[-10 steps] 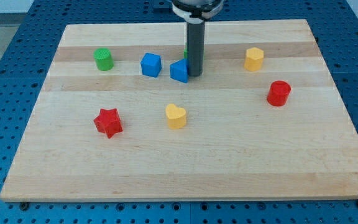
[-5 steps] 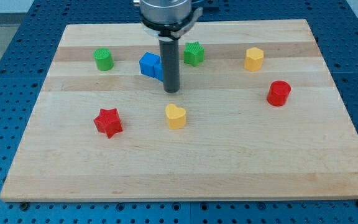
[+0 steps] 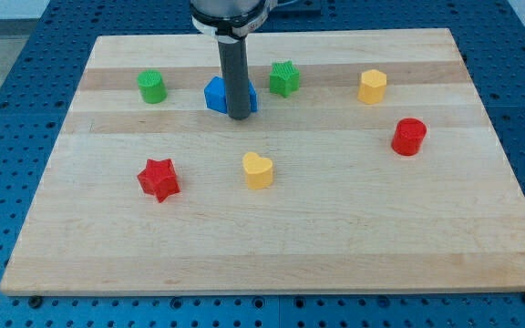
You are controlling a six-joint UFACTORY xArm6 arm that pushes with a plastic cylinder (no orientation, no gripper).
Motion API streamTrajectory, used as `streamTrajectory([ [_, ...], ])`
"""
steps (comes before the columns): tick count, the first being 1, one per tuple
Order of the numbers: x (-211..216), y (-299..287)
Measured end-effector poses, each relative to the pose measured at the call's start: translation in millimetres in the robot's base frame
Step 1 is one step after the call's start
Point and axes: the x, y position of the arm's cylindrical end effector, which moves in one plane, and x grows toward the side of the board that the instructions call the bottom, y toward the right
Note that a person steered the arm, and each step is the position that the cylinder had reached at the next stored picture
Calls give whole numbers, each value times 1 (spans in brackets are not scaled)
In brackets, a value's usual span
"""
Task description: Drag the green star close to the blue triangle
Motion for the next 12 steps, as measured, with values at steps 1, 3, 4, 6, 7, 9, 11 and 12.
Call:
streamTrajectory([
  [1,37,5],
  [3,36,71],
  [4,17,114],
  [6,-43,148],
  [7,-82,149],
  [9,-112,102],
  [11,-70,61],
  [12,-60,60],
])
